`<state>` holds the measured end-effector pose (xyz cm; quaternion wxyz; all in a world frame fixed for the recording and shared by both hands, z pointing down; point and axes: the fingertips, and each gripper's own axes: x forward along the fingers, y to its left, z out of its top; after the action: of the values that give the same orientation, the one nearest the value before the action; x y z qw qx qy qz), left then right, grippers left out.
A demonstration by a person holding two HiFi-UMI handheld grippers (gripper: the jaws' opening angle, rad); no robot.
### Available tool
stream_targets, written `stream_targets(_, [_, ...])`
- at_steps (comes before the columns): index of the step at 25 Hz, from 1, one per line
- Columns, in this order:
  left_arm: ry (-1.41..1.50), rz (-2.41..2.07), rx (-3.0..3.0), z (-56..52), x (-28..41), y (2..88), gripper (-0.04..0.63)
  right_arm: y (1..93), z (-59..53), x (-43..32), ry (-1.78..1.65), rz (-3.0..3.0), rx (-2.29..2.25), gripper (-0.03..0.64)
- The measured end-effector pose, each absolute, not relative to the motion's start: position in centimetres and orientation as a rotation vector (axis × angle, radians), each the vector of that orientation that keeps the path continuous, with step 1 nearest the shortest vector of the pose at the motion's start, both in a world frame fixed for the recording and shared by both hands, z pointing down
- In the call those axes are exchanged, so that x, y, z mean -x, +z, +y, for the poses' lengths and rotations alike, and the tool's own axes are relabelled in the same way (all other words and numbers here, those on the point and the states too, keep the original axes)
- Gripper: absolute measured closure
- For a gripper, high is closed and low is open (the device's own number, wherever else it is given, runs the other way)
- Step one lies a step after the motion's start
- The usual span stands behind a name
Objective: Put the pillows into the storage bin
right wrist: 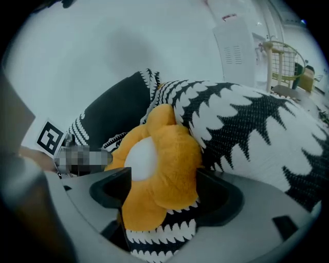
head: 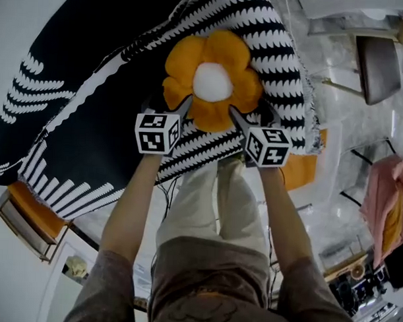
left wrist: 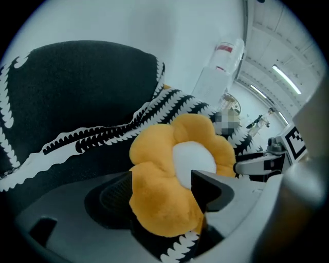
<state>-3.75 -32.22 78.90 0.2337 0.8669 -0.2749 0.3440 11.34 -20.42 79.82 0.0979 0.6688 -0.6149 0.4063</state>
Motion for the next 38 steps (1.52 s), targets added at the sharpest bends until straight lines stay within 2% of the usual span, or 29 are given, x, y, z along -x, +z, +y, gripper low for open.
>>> stream_targets(7, [0.936, -0.836, -2.289, -33.7, 4.4, 82.8, 0.253, 82.1, -21.4, -12.4, 1.231, -1.749, -2.036, 0.238])
stream_targets(9, [0.927, -0.835, -2.280, -33.8, 4.6, 83.1, 0.255, 82.7, -21.6, -12.6, 1.221, -1.700, -2.055, 0.272])
stream_targets(11, [0.929, -0.824, -2.267, -33.8, 4.8, 83.4, 0.260, 83.3, -21.6, -13.0, 1.210, -1.635, -2.080, 0.332])
stream_targets(12, [0.930, -0.814, -2.259, -33.7, 4.7, 83.4, 0.274, 83.4, -21.5, -13.2, 1.207, -1.608, -2.087, 0.376])
stream_targets(14, [0.932, -0.800, -2.244, -33.4, 4.2, 83.2, 0.332, 83.5, -21.3, -13.6, 1.216, -1.589, -2.079, 0.402])
stream_targets(18, [0.923, -0.790, -2.244, -32.7, 3.1, 82.1, 0.482, 82.9, -21.6, -13.3, 1.246, -1.624, -2.030, 0.513])
stream_targets(21, [0.916, -0.799, -2.278, -32.6, 2.7, 80.3, 0.526, 81.5, -22.2, -12.7, 1.227, -1.677, -2.022, 0.570])
stream_targets(31, [0.875, -0.795, -2.295, -30.3, 4.5, 67.8, 0.535, 70.1, -20.5, -11.1, 1.275, -1.757, -2.060, 0.583])
stream_targets(35, [0.886, -0.695, -2.242, -33.6, 1.8, 61.9, 0.535, 63.6, -23.1, -13.4, 1.341, -1.655, -2.073, 0.583])
stream_targets(38, [0.891, -0.607, -2.284, -32.0, -1.6, 57.1, 0.535, 58.7, -20.5, -16.2, 1.341, -1.604, -2.145, 0.583])
